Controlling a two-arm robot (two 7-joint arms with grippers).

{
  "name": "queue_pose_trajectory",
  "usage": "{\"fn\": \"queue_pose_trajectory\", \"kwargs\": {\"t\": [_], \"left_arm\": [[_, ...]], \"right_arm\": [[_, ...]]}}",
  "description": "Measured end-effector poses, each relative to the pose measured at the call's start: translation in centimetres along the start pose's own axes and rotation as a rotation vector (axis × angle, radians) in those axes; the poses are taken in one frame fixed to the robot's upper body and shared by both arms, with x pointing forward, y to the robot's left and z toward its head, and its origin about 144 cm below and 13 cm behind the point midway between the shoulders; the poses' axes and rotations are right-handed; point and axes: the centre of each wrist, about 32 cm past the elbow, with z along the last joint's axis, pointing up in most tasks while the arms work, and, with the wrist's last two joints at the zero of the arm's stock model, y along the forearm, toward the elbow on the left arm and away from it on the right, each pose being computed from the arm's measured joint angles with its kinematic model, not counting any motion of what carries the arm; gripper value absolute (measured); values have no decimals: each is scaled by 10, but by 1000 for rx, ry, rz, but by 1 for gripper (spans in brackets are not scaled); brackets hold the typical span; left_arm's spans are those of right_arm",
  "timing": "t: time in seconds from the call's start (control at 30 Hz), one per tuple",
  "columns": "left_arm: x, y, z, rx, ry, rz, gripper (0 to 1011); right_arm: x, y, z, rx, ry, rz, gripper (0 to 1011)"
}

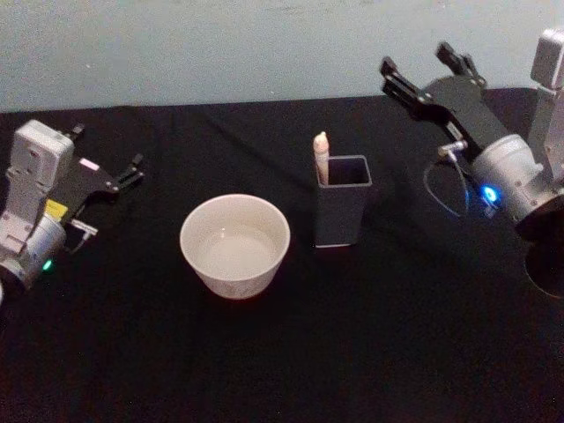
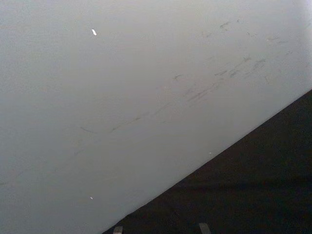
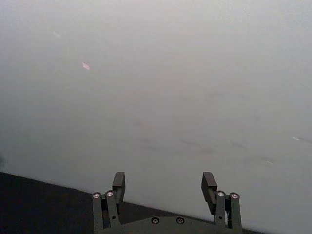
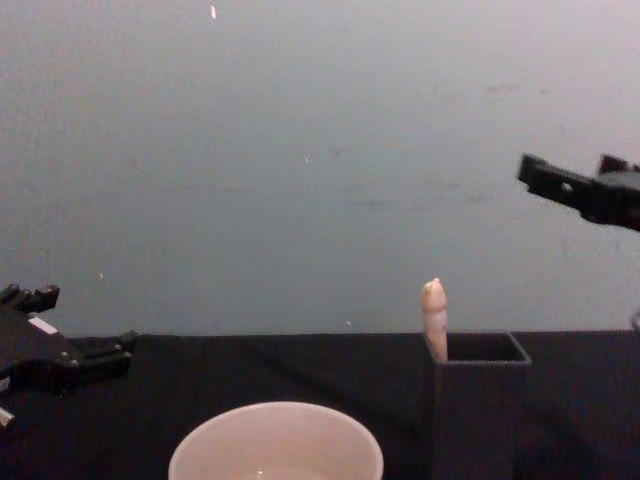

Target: Pick up the stirring spoon with one hand, stir inside the cup, then place it back in its original position.

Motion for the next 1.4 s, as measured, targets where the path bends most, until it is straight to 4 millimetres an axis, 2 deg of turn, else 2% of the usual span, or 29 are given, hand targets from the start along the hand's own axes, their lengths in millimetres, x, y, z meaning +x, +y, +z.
{"fn": "queue_pose_trajectory", "kwargs": {"t": [0.1,0.23,0.43,0.6,1.4], "left_arm": [[0,0,0,0,0,0,1001],[0,0,0,0,0,0,1001],[0,0,0,0,0,0,1001],[0,0,0,0,0,0,1001],[0,0,0,0,0,0,1001]], "right_arm": [[5,-2,-8,-28,-24,-38,1000],[10,-10,-30,-97,-78,-73,1000],[7,-21,-59,-214,-110,-83,1000],[6,-25,-74,-276,-121,-92,1002],[5,-24,-74,-279,-122,-92,1000]]}}
